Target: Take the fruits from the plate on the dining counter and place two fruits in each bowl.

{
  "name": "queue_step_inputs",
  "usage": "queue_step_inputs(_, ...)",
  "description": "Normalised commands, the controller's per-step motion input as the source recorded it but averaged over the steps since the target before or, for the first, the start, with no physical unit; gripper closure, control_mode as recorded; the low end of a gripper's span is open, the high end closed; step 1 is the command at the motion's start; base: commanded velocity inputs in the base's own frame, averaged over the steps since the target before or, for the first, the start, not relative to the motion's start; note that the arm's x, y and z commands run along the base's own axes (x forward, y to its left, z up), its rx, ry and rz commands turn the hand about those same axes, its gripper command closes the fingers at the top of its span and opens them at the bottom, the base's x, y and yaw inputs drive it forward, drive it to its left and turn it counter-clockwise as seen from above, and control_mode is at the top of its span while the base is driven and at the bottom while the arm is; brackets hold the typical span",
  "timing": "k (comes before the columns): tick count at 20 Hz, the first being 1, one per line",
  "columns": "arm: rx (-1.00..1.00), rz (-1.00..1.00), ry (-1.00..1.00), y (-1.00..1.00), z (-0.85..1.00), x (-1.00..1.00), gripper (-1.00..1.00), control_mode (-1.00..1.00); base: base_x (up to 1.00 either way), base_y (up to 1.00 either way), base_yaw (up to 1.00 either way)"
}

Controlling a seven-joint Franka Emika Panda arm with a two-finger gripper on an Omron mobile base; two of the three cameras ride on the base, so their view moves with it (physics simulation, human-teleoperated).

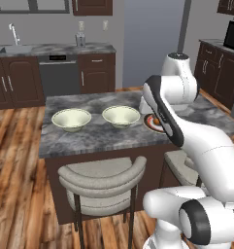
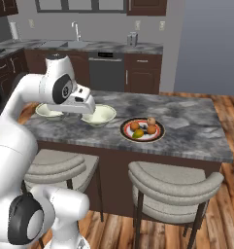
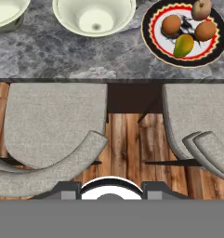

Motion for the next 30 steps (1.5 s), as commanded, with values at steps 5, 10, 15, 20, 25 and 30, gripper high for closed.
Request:
queue_step_inputs(5, 0.0, -0.04, -0.02, -0.4, -0.19, -0.06, -1.0, -1.0, 0.0, 0.0, 0.0)
queue_step_inputs(10, 0.0, -0.13, -0.01, -0.86, -0.3, 0.0, -1.0, -1.0, 0.0, 0.0, 0.0)
queue_step_inputs(15, 0.0, -0.12, 0.0, -0.55, -0.27, 0.23, -1.0, -1.0, 0.0, 0.0, 0.0)
queue_step_inputs(20, 0.0, -0.08, 0.0, -0.37, -0.22, 0.68, -1.0, -1.0, 0.0, 0.0, 0.0)
queue_step_inputs(25, 0.0, -0.06, 0.0, -0.37, -0.44, 0.6, -1.0, -1.0, 0.0, 0.0, 0.0)
queue_step_inputs(30, 0.0, -0.03, 0.0, -0.07, -0.46, 0.56, -1.0, -1.0, 0.0, 0.0, 0.0)
